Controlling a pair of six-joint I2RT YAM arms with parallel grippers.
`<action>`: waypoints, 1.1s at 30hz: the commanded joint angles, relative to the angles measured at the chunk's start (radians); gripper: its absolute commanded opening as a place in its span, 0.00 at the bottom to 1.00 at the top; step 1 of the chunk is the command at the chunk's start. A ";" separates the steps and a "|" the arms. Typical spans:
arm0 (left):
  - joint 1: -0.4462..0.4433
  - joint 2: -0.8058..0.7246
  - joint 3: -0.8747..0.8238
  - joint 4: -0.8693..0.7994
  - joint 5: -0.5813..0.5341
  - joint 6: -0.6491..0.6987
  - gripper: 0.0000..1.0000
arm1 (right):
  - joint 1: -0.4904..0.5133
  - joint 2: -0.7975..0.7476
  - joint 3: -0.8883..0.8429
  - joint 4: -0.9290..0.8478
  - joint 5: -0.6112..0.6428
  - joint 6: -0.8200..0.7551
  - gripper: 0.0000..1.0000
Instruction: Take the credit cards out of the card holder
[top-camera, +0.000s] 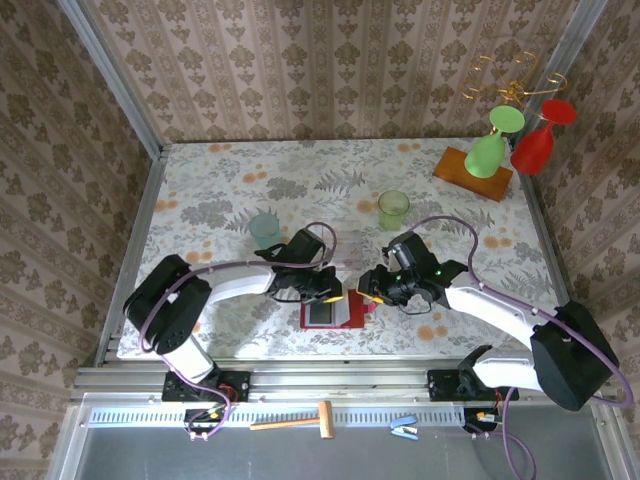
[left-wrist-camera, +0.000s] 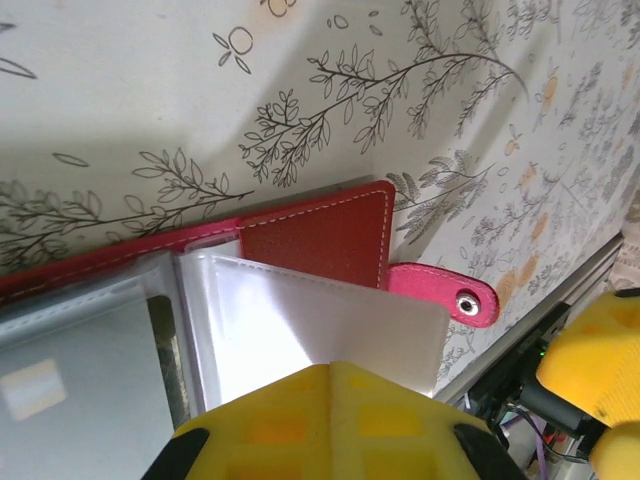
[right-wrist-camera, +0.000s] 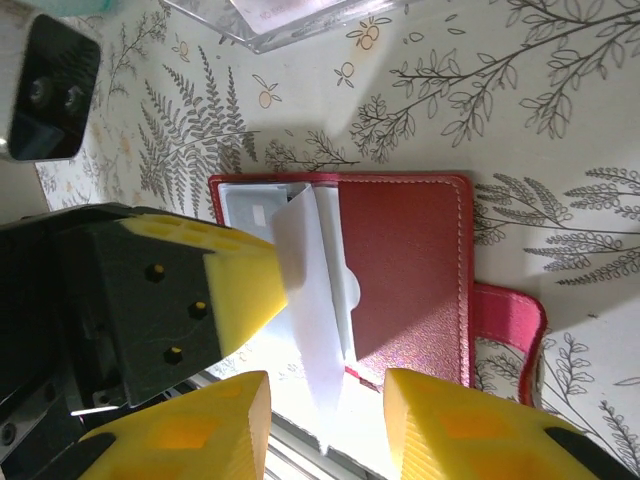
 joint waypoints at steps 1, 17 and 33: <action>-0.018 0.032 0.036 0.004 0.021 0.010 0.06 | -0.007 -0.033 -0.019 -0.045 0.022 -0.021 0.37; 0.007 -0.010 -0.003 0.029 0.029 0.009 0.06 | -0.007 0.009 -0.010 0.000 -0.004 0.007 0.37; 0.071 -0.145 -0.161 0.071 0.021 -0.002 0.06 | 0.058 0.189 0.065 0.106 -0.048 0.057 0.35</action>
